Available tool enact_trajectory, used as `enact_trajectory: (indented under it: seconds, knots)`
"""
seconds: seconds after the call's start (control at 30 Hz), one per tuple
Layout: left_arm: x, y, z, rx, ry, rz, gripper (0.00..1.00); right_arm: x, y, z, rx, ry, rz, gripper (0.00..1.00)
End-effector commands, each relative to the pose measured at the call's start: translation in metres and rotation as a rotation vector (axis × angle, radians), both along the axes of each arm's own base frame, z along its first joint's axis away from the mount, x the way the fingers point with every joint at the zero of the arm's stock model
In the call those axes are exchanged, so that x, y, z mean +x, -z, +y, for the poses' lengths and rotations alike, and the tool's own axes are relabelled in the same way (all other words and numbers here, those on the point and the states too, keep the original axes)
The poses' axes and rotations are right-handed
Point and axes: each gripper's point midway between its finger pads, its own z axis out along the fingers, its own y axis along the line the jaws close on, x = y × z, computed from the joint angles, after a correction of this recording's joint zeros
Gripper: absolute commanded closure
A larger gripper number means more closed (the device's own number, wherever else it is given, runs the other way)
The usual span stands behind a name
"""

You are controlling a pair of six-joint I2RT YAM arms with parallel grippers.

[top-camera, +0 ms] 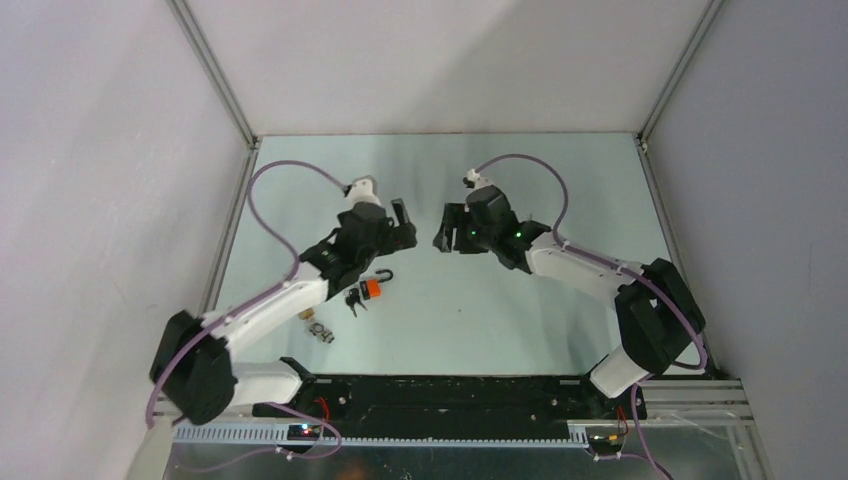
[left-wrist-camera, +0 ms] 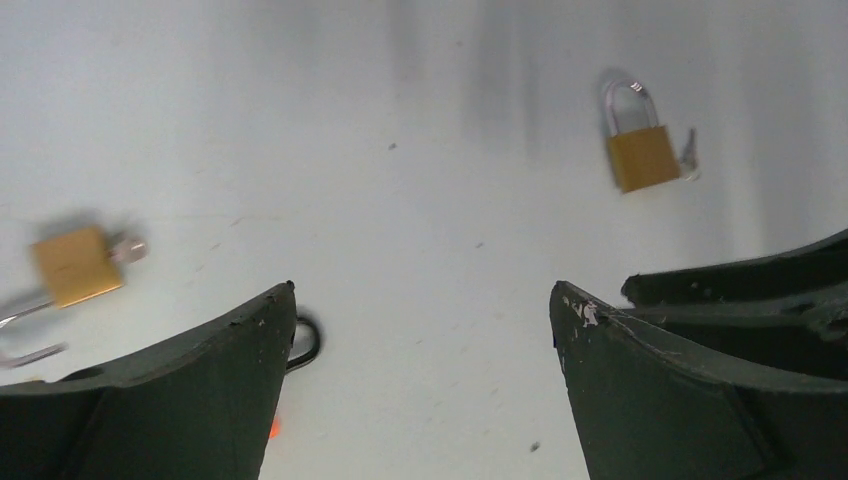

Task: Lock with the key
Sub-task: Pick up the lock from the center of the board.

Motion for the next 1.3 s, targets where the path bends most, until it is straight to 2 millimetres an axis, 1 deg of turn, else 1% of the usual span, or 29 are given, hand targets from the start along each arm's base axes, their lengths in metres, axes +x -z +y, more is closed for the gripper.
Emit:
enact_trajectory:
  seconds: [0.0,0.03,0.07,0.17,0.27,0.3,0.33,0.37,0.43,0.47,0.5,0.53,0.57,0.67,0.7,0.8,0.93,1.03,1.1,1.13,1.23,1.27]
  knots:
    - [-0.026,0.0,0.033,0.099,0.063,-0.036,0.01,0.001,-0.003,0.027,0.096,0.161,0.011,0.36]
    - [-0.033,0.008,0.033,0.115,0.1,-0.011,0.01,-0.001,-0.001,0.03,0.101,0.172,0.02,0.37]
    - [-0.039,0.011,0.028,0.121,0.163,0.003,0.01,-0.006,0.0,0.036,0.106,0.186,0.025,0.38]
    - [-0.051,0.028,0.026,0.176,0.252,0.075,0.01,-0.014,0.006,0.041,0.101,0.208,0.046,0.4]
    - [-0.049,0.051,0.034,0.245,0.255,0.164,0.01,-0.018,0.011,0.038,0.092,0.214,0.079,0.4]
    - [-0.047,0.053,0.036,0.26,0.255,0.178,0.01,-0.02,0.014,0.036,0.079,0.213,0.089,0.41]
    - [-0.044,0.062,0.04,0.274,0.243,0.207,0.01,-0.021,0.014,0.035,0.076,0.212,0.092,0.41]
    - [-0.042,0.063,0.043,0.279,0.233,0.217,0.0,-0.023,0.017,0.031,0.061,0.214,0.104,0.41]
    - [-0.036,0.078,0.052,0.292,0.205,0.273,0.0,-0.026,0.018,0.027,0.043,0.217,0.114,0.41]
    - [-0.036,0.081,0.054,0.294,0.203,0.287,0.0,-0.026,0.017,0.025,0.04,0.218,0.112,0.41]
    - [-0.034,0.088,0.055,0.301,0.199,0.31,0.0,-0.028,0.02,0.022,0.028,0.22,0.118,0.41]
    - [-0.034,0.091,0.054,0.3,0.209,0.321,0.0,-0.029,0.018,0.021,0.028,0.221,0.117,0.41]
    - [-0.034,0.099,0.054,0.306,0.216,0.347,0.0,-0.03,0.019,0.019,0.026,0.226,0.12,0.41]
    - [-0.036,0.113,0.052,0.315,0.237,0.388,0.0,-0.031,0.02,0.014,0.036,0.241,0.13,0.41]
    - [-0.037,0.12,0.053,0.324,0.239,0.411,0.01,-0.033,0.02,0.012,0.041,0.246,0.133,0.41]
    - [-0.043,0.137,0.055,0.335,0.248,0.461,0.03,-0.032,0.015,0.007,0.07,0.264,0.133,0.41]
    - [-0.054,0.148,0.054,0.323,0.273,0.504,0.08,-0.031,0.009,-0.004,0.092,0.285,0.127,0.41]
    - [-0.063,0.147,0.049,0.284,0.287,0.516,0.12,-0.03,0.008,-0.009,0.107,0.299,0.126,0.41]
    - [-0.071,0.148,0.051,0.273,0.274,0.523,0.14,-0.028,0.007,-0.012,0.12,0.305,0.128,0.41]
    - [-0.074,0.145,0.049,0.268,0.272,0.513,0.15,-0.028,0.007,-0.012,0.122,0.306,0.129,0.41]
    - [-0.085,0.146,0.048,0.269,0.254,0.517,0.15,-0.029,0.008,-0.011,0.136,0.301,0.136,0.41]
    - [-0.089,0.145,0.043,0.272,0.267,0.514,0.15,-0.029,0.009,-0.011,0.136,0.301,0.14,0.41]
